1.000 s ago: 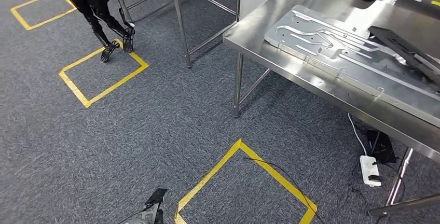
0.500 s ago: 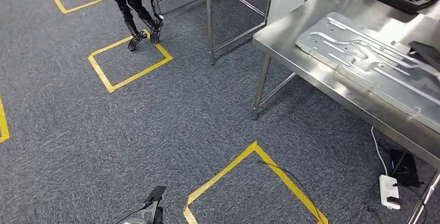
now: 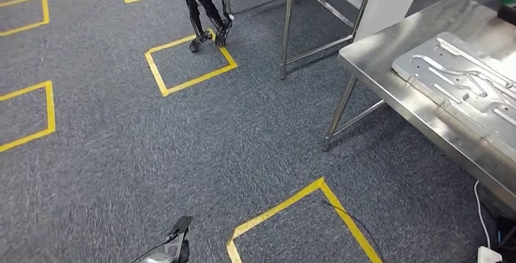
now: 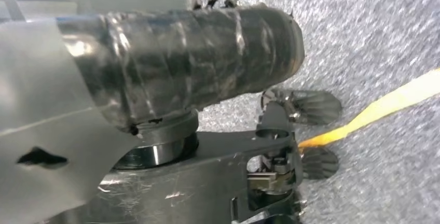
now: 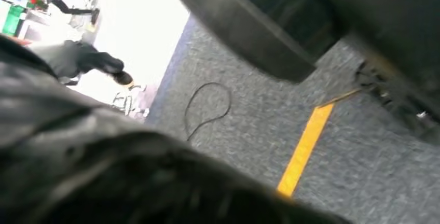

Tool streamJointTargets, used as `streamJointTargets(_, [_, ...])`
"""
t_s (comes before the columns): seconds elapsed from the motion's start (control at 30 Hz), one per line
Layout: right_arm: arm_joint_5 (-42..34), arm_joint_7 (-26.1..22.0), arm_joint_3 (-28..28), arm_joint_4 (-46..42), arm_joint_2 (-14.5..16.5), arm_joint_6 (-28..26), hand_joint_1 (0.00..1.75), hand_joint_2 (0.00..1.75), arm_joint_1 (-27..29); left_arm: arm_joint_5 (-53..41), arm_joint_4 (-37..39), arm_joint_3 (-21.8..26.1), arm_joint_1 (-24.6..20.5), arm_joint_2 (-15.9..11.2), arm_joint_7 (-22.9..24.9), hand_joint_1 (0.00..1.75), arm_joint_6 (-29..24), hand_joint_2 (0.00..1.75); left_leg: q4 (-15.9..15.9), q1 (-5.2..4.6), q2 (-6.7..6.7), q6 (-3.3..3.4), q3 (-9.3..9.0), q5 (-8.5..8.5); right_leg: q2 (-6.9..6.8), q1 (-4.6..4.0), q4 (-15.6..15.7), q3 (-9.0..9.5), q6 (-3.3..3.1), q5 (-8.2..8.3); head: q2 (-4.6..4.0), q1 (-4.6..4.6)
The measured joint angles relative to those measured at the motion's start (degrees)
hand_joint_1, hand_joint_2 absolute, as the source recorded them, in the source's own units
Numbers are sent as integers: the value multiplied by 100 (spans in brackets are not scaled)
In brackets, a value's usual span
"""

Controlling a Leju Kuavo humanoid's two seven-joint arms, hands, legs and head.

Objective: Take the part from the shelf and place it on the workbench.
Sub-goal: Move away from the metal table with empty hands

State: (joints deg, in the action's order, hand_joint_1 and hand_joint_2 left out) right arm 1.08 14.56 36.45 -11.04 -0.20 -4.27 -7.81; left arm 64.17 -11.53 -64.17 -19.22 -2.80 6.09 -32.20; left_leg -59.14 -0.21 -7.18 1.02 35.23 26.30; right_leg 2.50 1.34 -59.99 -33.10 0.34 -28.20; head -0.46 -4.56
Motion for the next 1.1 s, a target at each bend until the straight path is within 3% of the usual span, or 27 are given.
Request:
streamJointTargets(0.07, [4,-3,1,0,5,-2,0,0,-5,2,-1,0,6,-17,-3,0,-4,0,-187,-5,208,-69,101,116,-119,24,61,38,-70,30,0,-43])
streamJointTargets(0.13, [7,-5,3,0,10,3,0,0,-3,2,-1,0,-12,-12,-11,0,-2,0,-789,11,522,-142,395,415,-253,24,90,66,-107,28,0,-87])
streamJointTargets(0.2, [8,-4,6,3,13,19,0,0,9,4,-1,0,-17,2,-24,0,-2,0,-1409,56,632,-198,718,615,-401,20,90,76,-119,9,0,-90])
streamJointTargets(0.27, [9,-3,9,5,13,25,0,0,16,4,-1,0,-2,7,-31,0,-4,0,-1542,87,663,-224,799,562,-499,25,89,86,-113,-7,0,-92])
streamJointTargets(0.4, [10,-3,10,4,15,32,0,0,16,5,-1,0,7,7,-34,0,-9,0,-1272,101,688,-232,669,372,-553,32,89,103,-100,-21,0,-93])
streamJointTargets(0.47, [17,-8,22,5,19,67,0,0,14,5,-1,0,-9,9,-45,0,-13,0,-659,80,812,-199,354,115,-648,24,94,145,-53,-54,0,-92])
streamJointTargets(0.53, [36,-37,49,4,24,128,0,0,10,-36,-1,0,-29,12,-43,0,-6,0,-52,38,896,-88,51,-59,-829,-5,132,228,58,-110,0,-90])
streamJointTargets(0.57, [49,-57,62,3,26,157,0,0,7,-60,-1,0,-37,14,-38,0,-1,0,96,23,894,-23,-23,-69,-833,-13,117,252,118,-162,0,-81])
streamJointTargets(0.6, [60,-74,73,1,26,178,0,0,3,-85,-1,0,-38,14,-30,0,6,0,126,35,814,29,-41,-80,-739,-6,-7,215,149,-261,0,-68])
streamJointTargets(0.7, [80,-88,94,0,27,201,0,0,14,-95,-1,0,-61,27,-27,0,10,0,153,44,639,117,-69,-85,-330,-13,-1056,-295,157,-756,0,-15])
streamJointTargets(0.73, [83,-88,97,0,27,204,0,0,26,-91,-1,0,-60,31,-27,0,11,0,150,38,568,126,-71,-80,-292,-22,-1378,-481,153,-836,0,-4])
streamJointTargets(0.77, [85,-88,98,0,27,206,0,0,38,-87,-1,0,-56,33,-27,0,13,0,145,32,494,131,-75,-76,-277,-29,-1514,-589,143,-805,0,-2])
streamJointTargets(0.8, [87,-88,99,0,27,208,0,0,46,-84,-1,0,-52,33,-26,0,15,0,137,26,412,133,-81,-71,-264,-33,-1442,-603,124,-666,0,5])
streamJointTargets(0.87, [89,-88,99,1,24,207,0,0,49,-82,-2,0,-51,37,-27,0,16,0,120,24,261,125,-94,-58,-137,-48,-732,-362,51,-199,0,9])
streamJointTargets(0.93, [91,-89,99,4,10,204,0,0,42,-82,-2,0,-60,50,-28,0,16,0,96,22,139,92,-77,-43,67,-58,-66,-105,-18,67,0,11])
streamJointTargets(0.97, [92,-89,99,6,4,203,0,0,38,-81,-2,0,-59,56,-29,0,15,0,95,32,90,67,-61,-42,128,-65,77,-50,-35,87,0,17])
streamJointTargets(1.03, [97,-89,99,6,5,203,0,0,30,-85,-1,0,-45,52,-34,0,14,0,128,43,-1,-3,-41,-62,53,-64,152,10,-43,91,0,29])
streamJointTargets(1.1, [105,-88,100,4,13,207,0,0,28,-122,-2,-1,-27,36,-30,0,30,0,48,35,149,-71,2,-7,-57,-25,269,110,-78,134,0,11])
